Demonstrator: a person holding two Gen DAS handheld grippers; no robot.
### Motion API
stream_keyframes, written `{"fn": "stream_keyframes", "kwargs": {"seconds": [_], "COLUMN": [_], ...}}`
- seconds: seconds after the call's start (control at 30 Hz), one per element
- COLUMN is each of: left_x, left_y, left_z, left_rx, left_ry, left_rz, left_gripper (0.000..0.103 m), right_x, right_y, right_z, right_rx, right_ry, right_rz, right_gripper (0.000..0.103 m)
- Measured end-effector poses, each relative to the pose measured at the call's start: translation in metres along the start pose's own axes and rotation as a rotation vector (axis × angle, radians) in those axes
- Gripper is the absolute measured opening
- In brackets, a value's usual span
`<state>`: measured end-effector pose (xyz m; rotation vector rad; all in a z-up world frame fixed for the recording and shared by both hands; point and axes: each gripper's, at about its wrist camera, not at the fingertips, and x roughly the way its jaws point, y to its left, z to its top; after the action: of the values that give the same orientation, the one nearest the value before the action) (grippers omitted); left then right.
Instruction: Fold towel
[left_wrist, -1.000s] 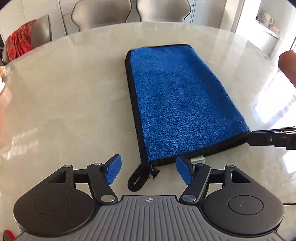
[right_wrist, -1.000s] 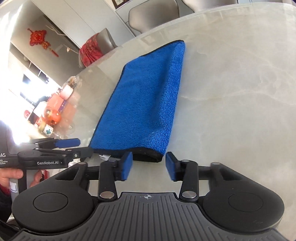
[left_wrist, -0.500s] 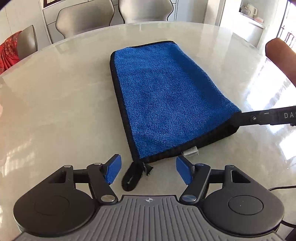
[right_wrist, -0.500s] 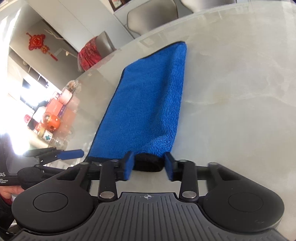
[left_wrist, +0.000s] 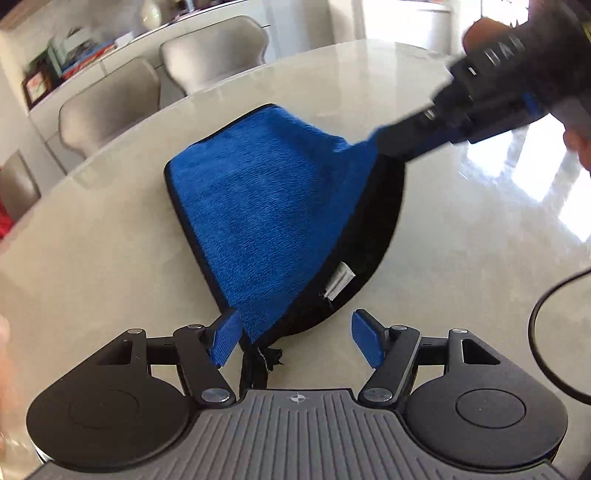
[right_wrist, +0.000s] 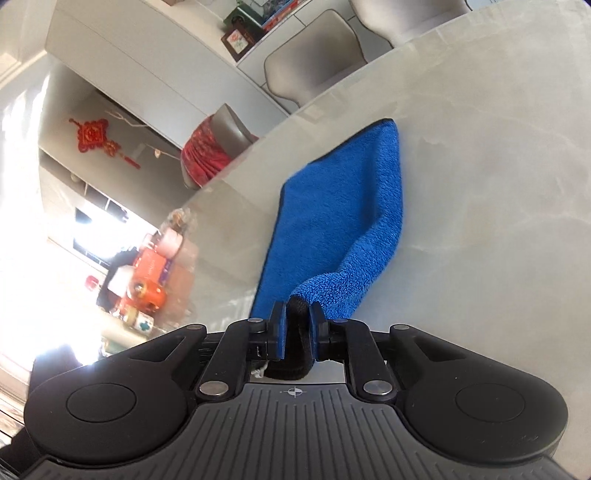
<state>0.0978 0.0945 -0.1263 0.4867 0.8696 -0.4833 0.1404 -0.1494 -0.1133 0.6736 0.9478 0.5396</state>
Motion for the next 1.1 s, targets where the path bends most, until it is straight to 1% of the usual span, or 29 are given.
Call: {"fn": "stream_keyframes", "kwargs": {"seconds": [0.17, 0.27, 0.43, 0.47, 0.53, 0.57, 0.6, 0.63, 0.67, 0.7, 0.73, 0.77, 0.8, 0.83, 0.9, 0.93, 0.97, 1.0, 1.03, 1.1], "left_x": [0.011, 0.016, 0.022, 0.024, 0.025, 0.026, 0.026, 0.026, 0.025, 0.024, 0.024, 0.024, 0.024, 0.025, 0.024, 0.023, 0.024, 0.024, 0.024, 0.025], "left_y": [-0.012, -0.016, -0.016, -0.014, -0.011, -0.009, -0.007, -0.005, -0.002, -0.001, 0.002, 0.004, 0.006, 0.006, 0.007, 0.008, 0.01, 0.012, 0.016, 0.024], "left_z": [0.006, 0.01, 0.015, 0.016, 0.017, 0.018, 0.018, 0.018, 0.018, 0.017, 0.017, 0.018, 0.018, 0.019, 0.02, 0.021, 0.022, 0.023, 0.025, 0.029], "left_rx": [0.083, 0.1, 0.102, 0.091, 0.066, 0.053, 0.046, 0.041, 0.037, 0.033, 0.024, 0.016, 0.013, 0.017, 0.02, 0.021, 0.009, -0.003, -0.028, -0.082], "left_ry": [-0.012, -0.03, -0.043, -0.043, -0.033, -0.024, -0.021, -0.019, -0.016, -0.015, -0.017, -0.016, -0.015, -0.015, -0.015, -0.015, -0.014, -0.014, -0.011, -0.006], "left_rz": [0.015, 0.023, 0.032, 0.026, 0.014, 0.011, 0.012, 0.015, 0.011, 0.004, -0.01, -0.026, -0.032, -0.036, -0.048, -0.054, -0.064, -0.07, -0.083, -0.107], "left_gripper": [0.069, 0.069, 0.069, 0.066, 0.051, 0.05, 0.047, 0.04, 0.037, 0.032, 0.026, 0.024, 0.02, 0.019, 0.016, 0.016, 0.016, 0.016, 0.015, 0.015], "right_x": [0.003, 0.004, 0.004, 0.004, 0.004, 0.005, 0.005, 0.006, 0.006, 0.006, 0.005, 0.005, 0.004, 0.002, -0.002, -0.005, -0.007, -0.01, -0.012, -0.012], "right_y": [0.002, 0.002, 0.001, 0.001, 0.002, 0.002, 0.002, 0.002, 0.003, 0.003, 0.004, 0.005, 0.006, 0.009, 0.02, 0.026, 0.034, 0.041, 0.044, 0.057], "right_z": [0.005, 0.008, 0.014, 0.015, 0.017, 0.018, 0.018, 0.018, 0.017, 0.017, 0.017, 0.017, 0.017, 0.017, 0.017, 0.016, 0.014, 0.01, 0.007, -0.005], "right_rx": [0.036, 0.053, 0.096, 0.095, 0.083, 0.075, 0.057, 0.039, 0.021, 0.003, -0.01, -0.034, -0.073, -0.115, -0.317, -0.412, -0.551, -0.669, -0.726, -0.883], "right_ry": [0.0, -0.001, -0.015, -0.017, -0.013, -0.008, -0.001, 0.006, 0.013, 0.022, 0.028, 0.043, 0.065, 0.079, 0.115, 0.13, 0.155, 0.176, 0.184, 0.213], "right_rz": [0.024, 0.031, 0.056, 0.056, 0.051, 0.04, 0.025, 0.009, -0.007, -0.015, -0.019, -0.023, -0.034, -0.051, -0.141, -0.182, -0.222, -0.239, -0.241, -0.227], "right_gripper": [0.013, 0.013, 0.014, 0.014, 0.014, 0.014, 0.015, 0.015, 0.015, 0.016, 0.02, 0.024, 0.038, 0.052, 0.061, 0.062, 0.062, 0.062, 0.062, 0.062]}}
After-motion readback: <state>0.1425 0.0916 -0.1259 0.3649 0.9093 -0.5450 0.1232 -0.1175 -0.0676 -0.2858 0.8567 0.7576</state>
